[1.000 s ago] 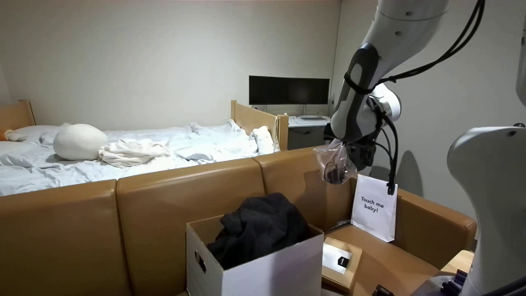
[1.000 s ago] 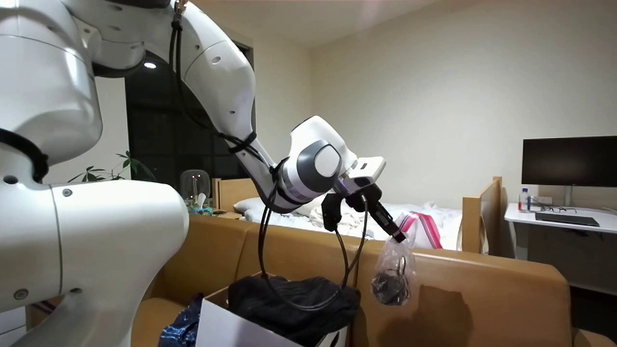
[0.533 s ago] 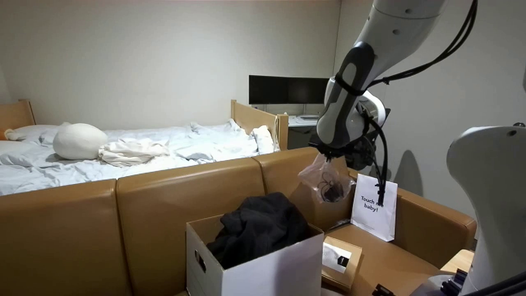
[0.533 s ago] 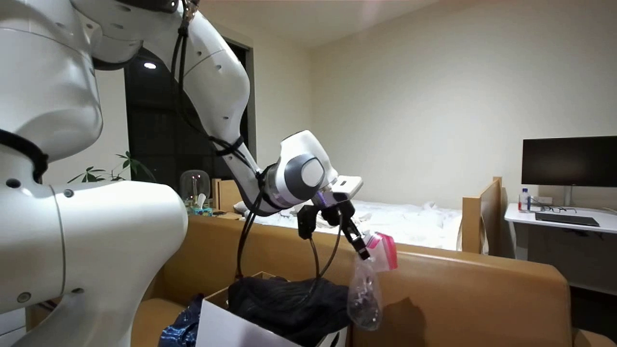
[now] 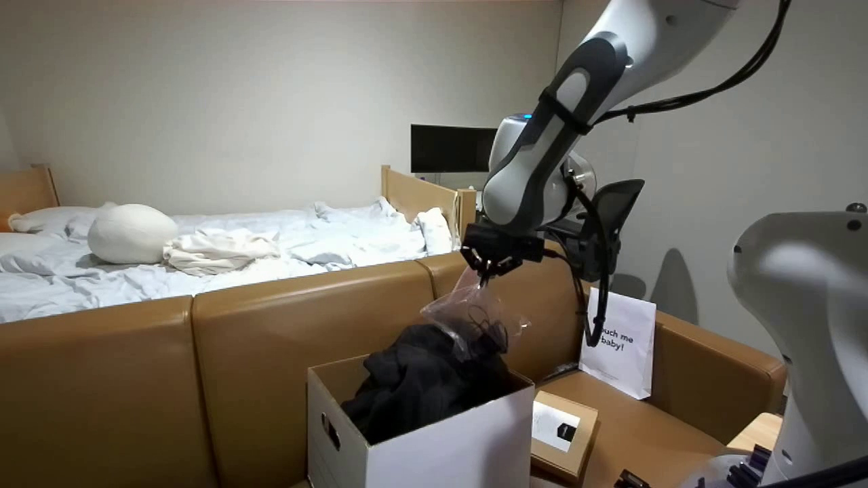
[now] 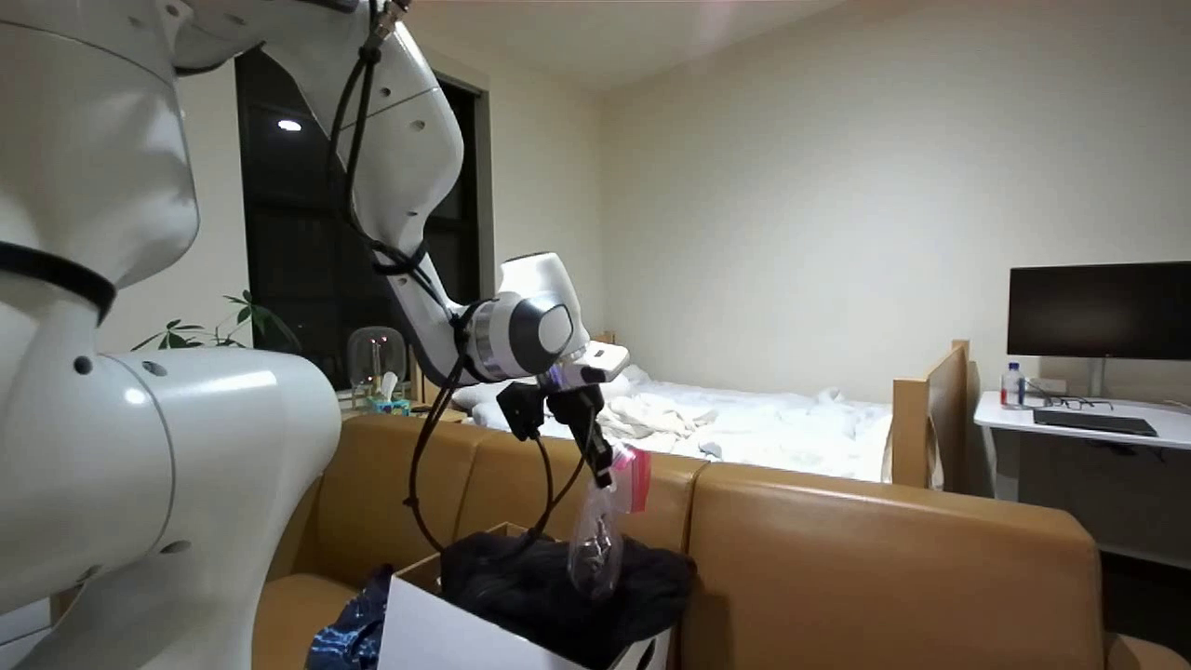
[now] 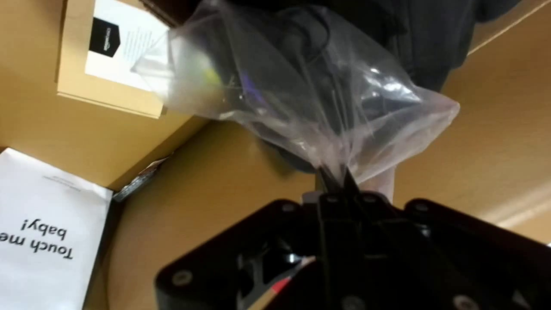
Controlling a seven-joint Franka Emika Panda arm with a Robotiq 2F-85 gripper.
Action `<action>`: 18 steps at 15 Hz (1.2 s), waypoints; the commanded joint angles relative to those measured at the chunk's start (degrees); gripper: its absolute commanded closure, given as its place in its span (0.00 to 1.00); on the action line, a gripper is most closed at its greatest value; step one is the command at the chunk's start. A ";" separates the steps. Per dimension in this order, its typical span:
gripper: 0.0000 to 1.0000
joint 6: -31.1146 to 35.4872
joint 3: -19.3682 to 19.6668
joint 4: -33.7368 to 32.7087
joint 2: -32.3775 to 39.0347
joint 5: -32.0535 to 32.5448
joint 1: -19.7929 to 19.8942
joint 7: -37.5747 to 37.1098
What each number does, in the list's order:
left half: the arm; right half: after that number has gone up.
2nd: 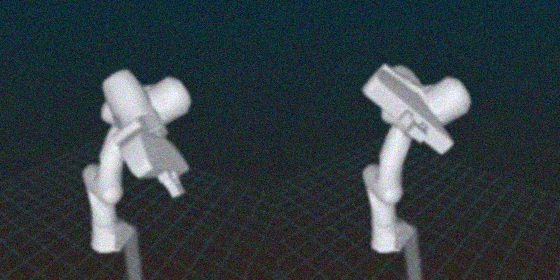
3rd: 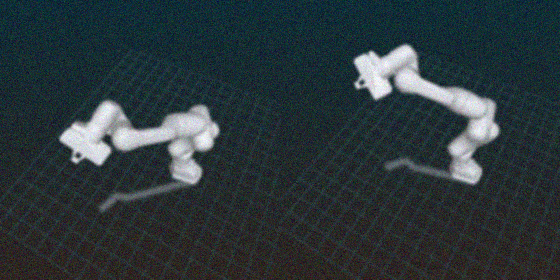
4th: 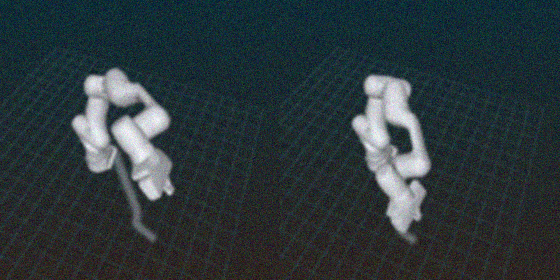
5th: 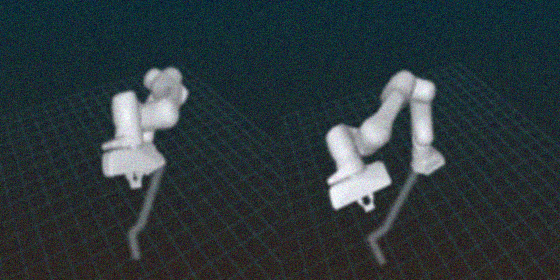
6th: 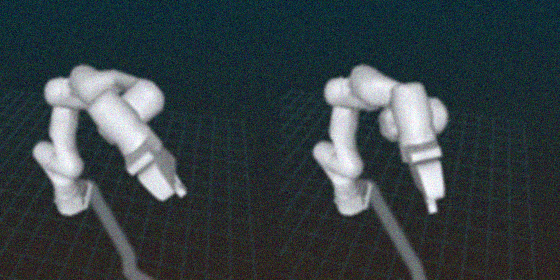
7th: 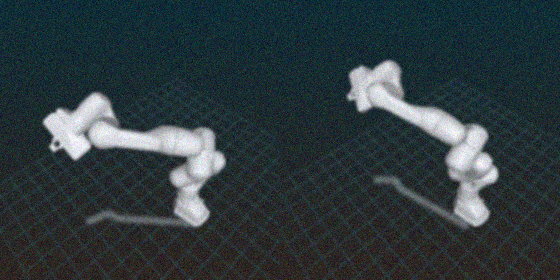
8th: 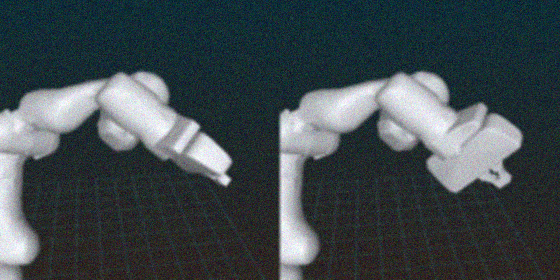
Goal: Pick up the black cloth, plastic and brown book from the sofa and put them in the box
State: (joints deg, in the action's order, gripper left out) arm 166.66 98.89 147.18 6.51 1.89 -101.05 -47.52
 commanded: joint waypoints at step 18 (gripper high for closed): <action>1.00 -4.89 -1.13 -1.93 -18.14 -3.38 -8.57 16.44</action>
State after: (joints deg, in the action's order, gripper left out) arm 162.09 93.46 146.26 -15.27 -2.05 -104.24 -29.67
